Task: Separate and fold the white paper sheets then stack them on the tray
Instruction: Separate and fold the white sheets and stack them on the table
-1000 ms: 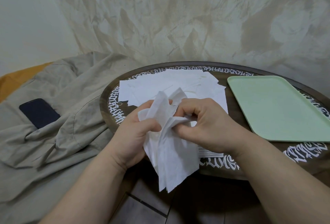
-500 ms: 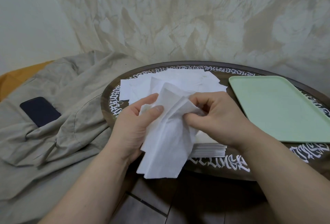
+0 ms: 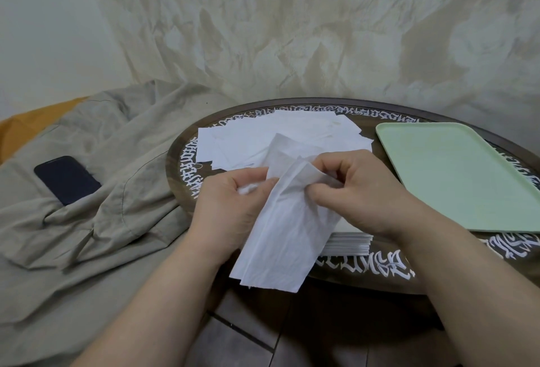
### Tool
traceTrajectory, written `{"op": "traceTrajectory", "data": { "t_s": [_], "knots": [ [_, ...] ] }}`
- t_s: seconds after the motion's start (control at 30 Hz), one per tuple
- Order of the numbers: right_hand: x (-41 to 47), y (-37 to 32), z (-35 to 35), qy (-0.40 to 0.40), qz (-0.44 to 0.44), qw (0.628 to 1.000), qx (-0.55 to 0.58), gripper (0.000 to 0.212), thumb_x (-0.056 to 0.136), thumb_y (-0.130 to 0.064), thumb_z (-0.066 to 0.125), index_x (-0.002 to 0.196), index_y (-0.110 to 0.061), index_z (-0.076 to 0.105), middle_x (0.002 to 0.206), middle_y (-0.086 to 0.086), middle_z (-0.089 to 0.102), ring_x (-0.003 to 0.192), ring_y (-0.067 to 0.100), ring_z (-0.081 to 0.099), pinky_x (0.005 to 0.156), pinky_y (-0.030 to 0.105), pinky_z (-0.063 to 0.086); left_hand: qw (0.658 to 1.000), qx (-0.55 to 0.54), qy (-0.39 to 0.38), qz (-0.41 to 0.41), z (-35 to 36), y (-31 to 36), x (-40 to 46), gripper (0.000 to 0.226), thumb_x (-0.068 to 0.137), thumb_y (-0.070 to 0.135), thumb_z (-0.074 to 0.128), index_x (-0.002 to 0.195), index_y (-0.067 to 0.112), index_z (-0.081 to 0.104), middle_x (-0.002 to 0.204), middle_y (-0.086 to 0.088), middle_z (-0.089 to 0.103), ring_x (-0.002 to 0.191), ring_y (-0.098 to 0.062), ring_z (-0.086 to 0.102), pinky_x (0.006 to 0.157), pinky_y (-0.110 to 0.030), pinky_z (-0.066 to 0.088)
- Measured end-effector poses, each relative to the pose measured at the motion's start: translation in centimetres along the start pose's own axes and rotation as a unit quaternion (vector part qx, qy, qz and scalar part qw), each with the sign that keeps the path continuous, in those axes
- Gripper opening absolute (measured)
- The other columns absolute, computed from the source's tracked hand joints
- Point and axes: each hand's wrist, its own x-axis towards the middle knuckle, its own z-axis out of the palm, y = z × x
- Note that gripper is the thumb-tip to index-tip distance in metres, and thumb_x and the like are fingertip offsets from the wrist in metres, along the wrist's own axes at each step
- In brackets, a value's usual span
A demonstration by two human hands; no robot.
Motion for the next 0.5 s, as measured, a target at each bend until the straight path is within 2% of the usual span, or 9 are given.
{"op": "traceTrajectory", "data": {
  "t_s": [0.1, 0.17, 0.27, 0.33, 0.37, 0.43, 0.5],
  "knots": [
    [0.1, -0.1, 0.1, -0.016, -0.001, 1.000, -0.015, 0.044, 0.083, 0.000, 0.059, 0.048, -0.027, 0.055, 0.045, -0.017, 0.040, 0.048, 0.001, 0.036, 0.050, 0.010, 0.029, 0.999, 0.028, -0.014, 0.025, 0.0, -0.2, 0.1, 0.009, 0.084, 0.018, 0.074, 0.092, 0.017, 0.080, 0.085, 0.004, 0.077, 0.080, -0.005, 0.070, 0.070, -0.022, 0.054],
    [0.1, -0.2, 0.1, -0.029, -0.003, 0.999, -0.033, 0.048, 0.087, -0.003, 0.059, 0.049, -0.033, 0.054, 0.047, -0.019, 0.042, 0.049, 0.001, 0.038, 0.050, 0.010, 0.029, 0.997, 0.052, -0.027, 0.049, 0.2, -0.2, 0.1, 0.009, 0.088, 0.018, 0.071, 0.091, 0.019, 0.080, 0.081, 0.009, 0.076, 0.076, 0.001, 0.066, 0.068, -0.018, 0.051],
    [0.0, -0.2, 0.1, -0.022, -0.028, 0.995, -0.098, 0.032, 0.092, -0.013, 0.056, 0.063, -0.026, 0.057, 0.064, -0.017, 0.051, 0.062, 0.000, 0.047, 0.058, 0.014, 0.033, 0.995, 0.070, -0.013, 0.063, 0.1, -0.4, 0.1, 0.023, 0.092, 0.018, 0.068, 0.072, 0.024, 0.077, 0.061, 0.016, 0.067, 0.060, 0.005, 0.055, 0.057, -0.016, 0.044],
    [0.2, 0.1, -0.2, -0.015, -0.041, 0.986, -0.162, 0.015, 0.094, -0.019, 0.053, 0.082, -0.013, 0.060, 0.084, -0.008, 0.052, 0.077, 0.006, 0.049, 0.070, 0.022, 0.039, 0.997, 0.060, 0.005, 0.058, -0.4, -0.6, 0.4, 0.021, 0.089, 0.025, 0.068, 0.071, 0.026, 0.079, 0.068, 0.012, 0.072, 0.067, -0.003, 0.062, 0.063, -0.025, 0.050],
    [0.2, 0.1, -0.4, -0.014, -0.043, 0.981, -0.187, 0.016, 0.093, -0.021, 0.052, 0.088, -0.008, 0.060, 0.090, -0.004, 0.050, 0.081, 0.008, 0.049, 0.075, 0.023, 0.039, 0.997, 0.053, 0.013, 0.059, -0.7, -0.7, 0.6, 0.021, 0.089, 0.025, 0.067, 0.073, 0.031, 0.079, 0.074, 0.008, 0.075, 0.072, -0.007, 0.065, 0.070, -0.030, 0.052],
    [0.1, -0.1, -0.9, -0.012, -0.054, 0.972, -0.229, 0.015, 0.093, -0.023, 0.052, 0.089, -0.011, 0.061, 0.092, -0.006, 0.047, 0.081, 0.009, 0.049, 0.074, 0.022, 0.037, 0.997, 0.044, 0.022, 0.064, -1.1, -0.8, 0.7, 0.022, 0.089, 0.024, 0.066, 0.074, 0.034, 0.079, 0.079, 0.004, 0.077, 0.077, -0.010, 0.068, 0.076, -0.034, 0.053],
    [-0.2, -0.8, -1.3, -0.012, -0.072, 0.960, -0.269, 0.012, 0.092, -0.024, 0.052, 0.088, -0.017, 0.062, 0.090, -0.007, 0.046, 0.080, 0.009, 0.049, 0.073, 0.024, 0.037, 0.996, 0.049, 0.013, 0.070, -1.4, -0.8, 0.7, 0.018, 0.086, 0.027, 0.065, 0.078, 0.035, 0.079, 0.082, 0.006, 0.077, 0.080, -0.009, 0.070, 0.077, -0.033, 0.055]
  ]
}}
